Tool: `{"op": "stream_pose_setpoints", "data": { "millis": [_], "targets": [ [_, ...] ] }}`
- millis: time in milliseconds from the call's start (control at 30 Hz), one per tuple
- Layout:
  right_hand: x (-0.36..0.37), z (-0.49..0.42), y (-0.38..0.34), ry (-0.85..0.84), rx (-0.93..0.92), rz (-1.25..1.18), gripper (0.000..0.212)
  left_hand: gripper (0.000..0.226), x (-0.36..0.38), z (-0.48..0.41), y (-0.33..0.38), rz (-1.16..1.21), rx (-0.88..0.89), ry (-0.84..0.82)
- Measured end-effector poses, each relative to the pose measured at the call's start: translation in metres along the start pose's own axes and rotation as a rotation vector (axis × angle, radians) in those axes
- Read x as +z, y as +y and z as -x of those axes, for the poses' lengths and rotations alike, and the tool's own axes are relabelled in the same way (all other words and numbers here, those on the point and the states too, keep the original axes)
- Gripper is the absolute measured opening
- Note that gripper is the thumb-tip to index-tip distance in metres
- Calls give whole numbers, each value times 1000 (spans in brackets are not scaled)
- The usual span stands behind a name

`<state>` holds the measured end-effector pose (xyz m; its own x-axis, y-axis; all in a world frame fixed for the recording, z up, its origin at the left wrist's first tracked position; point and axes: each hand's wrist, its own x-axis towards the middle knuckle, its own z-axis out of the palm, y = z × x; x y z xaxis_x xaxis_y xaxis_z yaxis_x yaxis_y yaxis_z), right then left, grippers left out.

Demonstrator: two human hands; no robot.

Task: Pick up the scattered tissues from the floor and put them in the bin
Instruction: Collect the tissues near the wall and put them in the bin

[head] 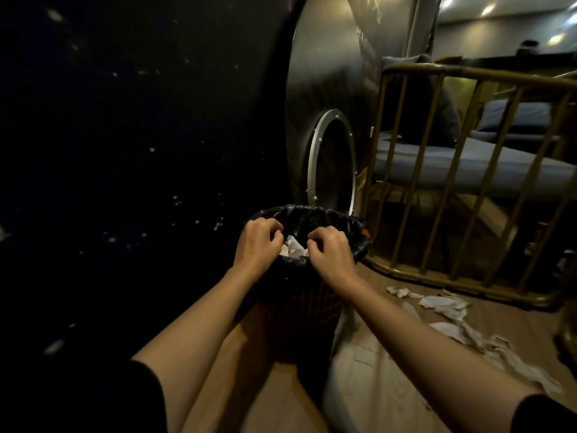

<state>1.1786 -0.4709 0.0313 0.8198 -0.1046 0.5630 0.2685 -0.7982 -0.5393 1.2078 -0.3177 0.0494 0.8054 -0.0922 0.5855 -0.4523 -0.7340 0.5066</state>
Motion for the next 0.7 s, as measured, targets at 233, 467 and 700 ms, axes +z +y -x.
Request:
{"op": "stream_pose_setpoints", "data": {
  "millis": [233, 467, 700],
  "targets": [
    [11, 94, -26, -7, -361, 206, 33, 16, -67, 112, -36, -220, 104, -112],
    [0, 72, -16, -4, -94, 186, 37, 35, -85, 132, -35, -336, 177, -295],
    [-13, 40, -10, -103, -154, 230, 19, 75, 1, 73, 7, -353, 153, -447]
  ]
}}
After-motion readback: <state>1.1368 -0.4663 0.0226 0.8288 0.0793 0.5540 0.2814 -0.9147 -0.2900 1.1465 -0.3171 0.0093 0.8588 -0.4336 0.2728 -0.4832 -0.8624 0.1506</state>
